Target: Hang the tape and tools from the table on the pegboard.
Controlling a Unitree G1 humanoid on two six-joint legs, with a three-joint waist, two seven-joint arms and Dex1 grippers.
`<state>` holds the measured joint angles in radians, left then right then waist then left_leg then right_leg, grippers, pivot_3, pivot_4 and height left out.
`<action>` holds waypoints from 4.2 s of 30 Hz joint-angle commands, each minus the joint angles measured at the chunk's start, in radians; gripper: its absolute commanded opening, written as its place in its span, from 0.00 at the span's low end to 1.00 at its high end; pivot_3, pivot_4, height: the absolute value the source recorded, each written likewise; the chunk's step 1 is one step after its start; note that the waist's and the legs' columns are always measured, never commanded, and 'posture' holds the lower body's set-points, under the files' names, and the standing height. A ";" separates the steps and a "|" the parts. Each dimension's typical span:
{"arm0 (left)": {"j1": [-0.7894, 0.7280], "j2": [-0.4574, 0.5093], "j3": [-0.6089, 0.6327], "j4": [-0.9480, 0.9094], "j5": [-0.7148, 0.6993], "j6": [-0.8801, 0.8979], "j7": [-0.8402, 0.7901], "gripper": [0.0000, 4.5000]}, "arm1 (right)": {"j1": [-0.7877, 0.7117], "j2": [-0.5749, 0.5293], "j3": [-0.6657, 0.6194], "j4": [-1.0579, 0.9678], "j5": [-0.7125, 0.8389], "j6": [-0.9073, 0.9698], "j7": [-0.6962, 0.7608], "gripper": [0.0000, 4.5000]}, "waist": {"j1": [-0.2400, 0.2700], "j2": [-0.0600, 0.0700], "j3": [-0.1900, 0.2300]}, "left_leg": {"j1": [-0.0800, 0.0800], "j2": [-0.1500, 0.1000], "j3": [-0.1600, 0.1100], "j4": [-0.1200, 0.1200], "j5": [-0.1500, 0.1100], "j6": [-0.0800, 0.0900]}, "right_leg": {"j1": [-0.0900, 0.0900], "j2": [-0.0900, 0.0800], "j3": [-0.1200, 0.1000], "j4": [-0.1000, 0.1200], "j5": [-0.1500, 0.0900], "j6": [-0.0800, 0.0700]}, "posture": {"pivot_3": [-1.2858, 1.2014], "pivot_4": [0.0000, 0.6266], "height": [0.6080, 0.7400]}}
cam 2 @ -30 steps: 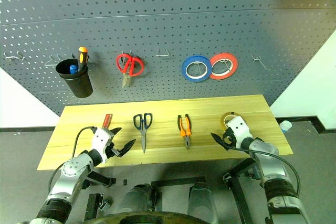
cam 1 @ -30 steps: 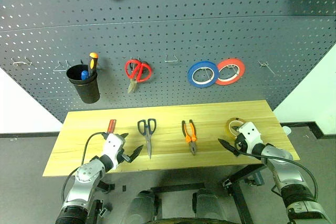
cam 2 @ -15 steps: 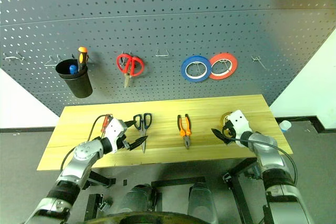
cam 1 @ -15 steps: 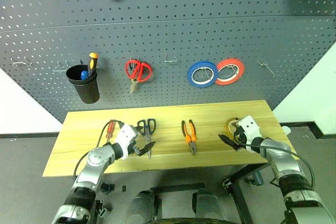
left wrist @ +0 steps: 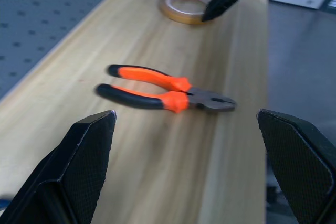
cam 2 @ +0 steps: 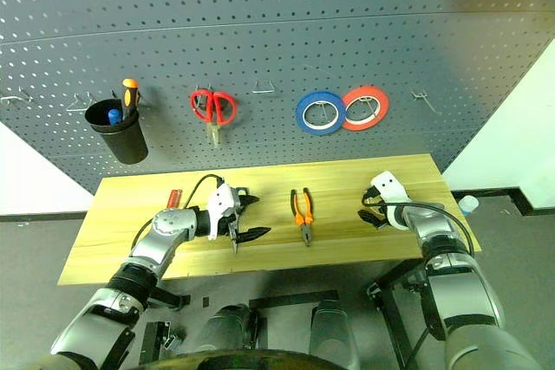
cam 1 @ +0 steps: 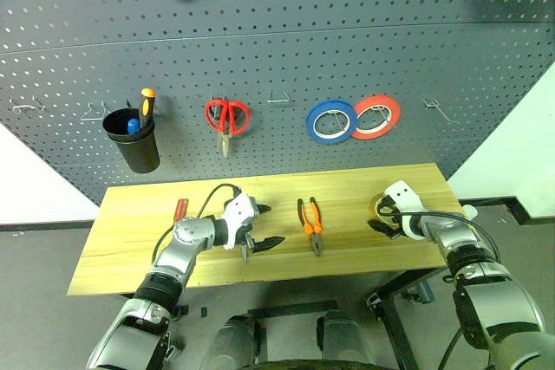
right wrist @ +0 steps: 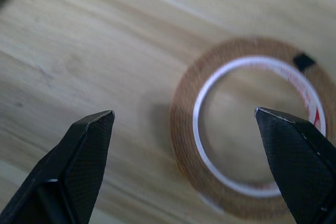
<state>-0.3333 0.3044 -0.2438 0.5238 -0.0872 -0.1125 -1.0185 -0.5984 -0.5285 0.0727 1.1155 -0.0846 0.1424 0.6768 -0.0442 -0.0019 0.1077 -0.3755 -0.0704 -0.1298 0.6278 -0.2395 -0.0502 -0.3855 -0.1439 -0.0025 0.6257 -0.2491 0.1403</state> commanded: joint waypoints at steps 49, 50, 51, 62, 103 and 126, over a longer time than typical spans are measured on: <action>0.227 0.087 0.033 -0.403 -0.082 0.168 0.039 1.00 | -0.138 0.064 0.014 0.163 -0.095 0.055 0.024 0.11 | -0.023 -0.004 0.027 | 0.001 0.000 -0.003 0.000 0.000 0.000 | -0.002 0.001 0.001 0.004 -0.004 0.000 | 0.50 0.17 1.00; 0.228 0.084 0.038 -0.402 -0.085 0.163 0.044 1.00 | -0.135 0.061 0.005 0.153 -0.087 0.049 0.010 0.11 | -0.024 -0.004 0.027 | 0.001 0.000 -0.003 0.000 0.000 0.000 | -0.002 0.001 0.001 0.004 -0.004 0.000 | 0.50 0.17 1.00; 0.229 0.080 0.044 -0.402 -0.089 0.159 0.050 1.00 | -0.131 0.056 -0.001 0.142 -0.082 0.039 0.000 0.11 | -0.024 -0.004 0.027 | 0.000 0.000 -0.003 0.000 0.000 0.000 | -0.002 0.001 0.001 0.004 -0.004 0.000 | 0.50 0.16 1.00; 0.198 0.009 0.097 -0.363 -0.113 0.031 0.131 1.00 | 0.401 -0.087 -0.065 -0.801 -0.185 -0.143 -0.289 0.11 | 0.002 0.000 0.024 | -0.010 0.000 -0.002 -0.001 0.000 0.000 | -0.012 0.000 0.001 0.002 -0.001 0.001 | 0.47 0.09 1.00; -0.009 -0.123 0.098 -0.136 -0.108 -0.175 0.131 1.00 | 0.020 -0.183 0.018 -0.322 -0.143 -0.677 -0.189 0.77 | -0.054 0.005 0.017 | -0.010 0.005 0.004 0.006 0.003 0.003 | -0.004 0.008 0.006 -0.013 0.016 0.001 | 0.46 0.08 1.00; -0.017 0.248 0.108 0.158 0.013 -0.086 -0.016 1.00 | 0.183 0.396 0.067 -0.883 0.057 0.723 -0.284 0.99 | -0.054 0.005 0.018 | 0.000 0.014 0.011 0.000 0.003 0.003 | -0.009 0.018 0.016 -0.007 0.018 -0.003 | 0.46 0.17 1.00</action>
<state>-0.3349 0.5329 -0.1400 0.6734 -0.0858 -0.1828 -1.0162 -0.3869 -0.1518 0.1539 0.2231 -0.0277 0.8166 0.4372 -0.0987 0.0029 0.1258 -0.3760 -0.0553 -0.1186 0.6283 -0.2366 -0.0470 -0.3948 -0.1254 0.0137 0.6193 -0.2304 0.1363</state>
